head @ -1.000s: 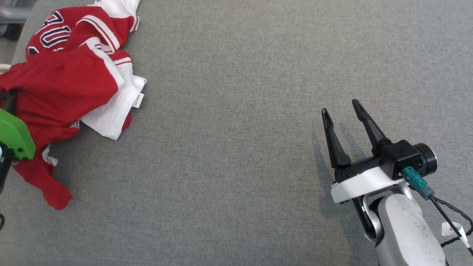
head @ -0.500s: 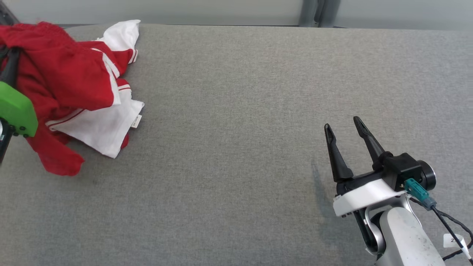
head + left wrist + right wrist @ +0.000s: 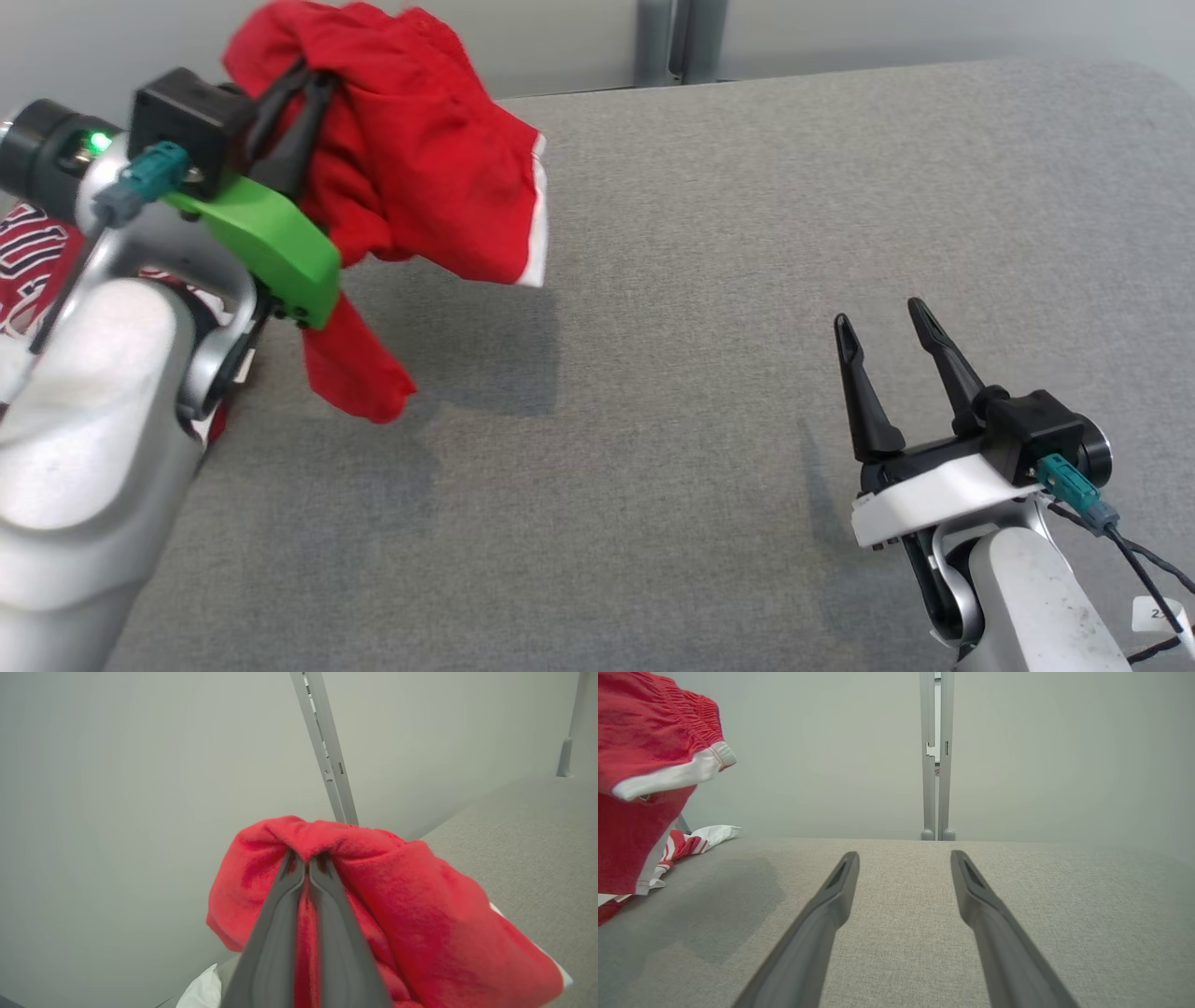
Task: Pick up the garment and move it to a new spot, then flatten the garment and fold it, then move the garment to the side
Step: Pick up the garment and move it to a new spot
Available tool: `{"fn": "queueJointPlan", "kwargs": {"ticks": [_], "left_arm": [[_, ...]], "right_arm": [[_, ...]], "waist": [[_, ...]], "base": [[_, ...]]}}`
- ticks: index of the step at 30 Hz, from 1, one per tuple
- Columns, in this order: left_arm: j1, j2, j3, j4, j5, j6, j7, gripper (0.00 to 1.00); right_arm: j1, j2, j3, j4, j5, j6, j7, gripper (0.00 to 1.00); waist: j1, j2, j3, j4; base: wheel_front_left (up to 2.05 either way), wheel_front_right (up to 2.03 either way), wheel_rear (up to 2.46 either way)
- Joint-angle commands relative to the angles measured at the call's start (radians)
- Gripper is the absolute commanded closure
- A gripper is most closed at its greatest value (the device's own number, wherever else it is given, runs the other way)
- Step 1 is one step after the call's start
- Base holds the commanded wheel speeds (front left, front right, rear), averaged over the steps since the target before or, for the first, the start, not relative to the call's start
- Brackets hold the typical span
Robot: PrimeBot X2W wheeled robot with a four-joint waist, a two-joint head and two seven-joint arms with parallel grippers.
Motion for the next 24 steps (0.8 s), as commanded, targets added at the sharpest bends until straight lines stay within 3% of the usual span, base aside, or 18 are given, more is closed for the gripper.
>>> {"fn": "queueJointPlan", "kwargs": {"ticks": [1,9,15,24], "left_arm": [[-0.003,-0.01,-0.007,0.001,0.009,0.006,-0.001,1.0],[0.033,-0.142,-0.138,0.124,0.044,-0.012,-0.053,1.0],[0.023,-0.246,-0.2,0.34,0.069,-0.007,-0.134,1.0],[0.042,-0.373,-0.244,0.587,0.04,-0.026,-0.24,1.0]], "right_arm": [[-0.006,-0.003,0.0,-0.003,0.006,0.0,-0.004,0.0],[-0.013,-0.003,-0.013,-0.014,0.018,0.0,-0.004,0.0],[-0.022,-0.002,-0.011,-0.023,0.031,0.0,-0.004,0.0],[-0.015,-0.002,-0.005,-0.026,0.037,0.0,-0.004,0.0]], "waist": [[0.0,-0.0001,0.009,-0.051],[0.0,-0.0001,0.06,-0.159],[0.0,-0.0001,0.106,-0.229],[0.0,-0.0001,0.118,-0.265]], "base": [[0.0,0.0,0.0],[0.0,0.0,0.0],[0.0,0.0,0.0],[0.0,0.0,0.0]]}}
